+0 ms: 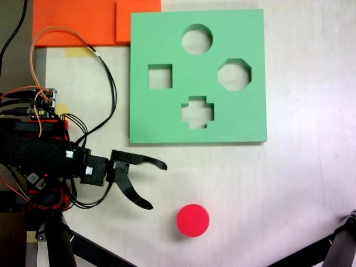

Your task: Put the cylinder block into the corresponding hole

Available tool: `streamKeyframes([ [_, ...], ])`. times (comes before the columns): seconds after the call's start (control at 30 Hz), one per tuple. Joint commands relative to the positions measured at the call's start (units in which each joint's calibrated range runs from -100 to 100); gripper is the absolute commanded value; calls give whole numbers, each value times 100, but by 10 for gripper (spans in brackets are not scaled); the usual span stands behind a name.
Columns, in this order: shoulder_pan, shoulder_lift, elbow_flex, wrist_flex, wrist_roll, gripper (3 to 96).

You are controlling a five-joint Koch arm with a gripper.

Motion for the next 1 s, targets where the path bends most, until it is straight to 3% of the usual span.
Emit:
streamKeyframes([
  [0.03,-112,-55,-52,-7,156,555],
  [0.17,-239,-55,-181,137,181,560],
  [0.23,-303,825,-181,1158,161,581],
  [0.4,-347,5350,357,5019,151,826],
  [0.5,-361,6621,875,5433,210,923],
  [1.0,-532,10253,2620,5433,278,923],
])
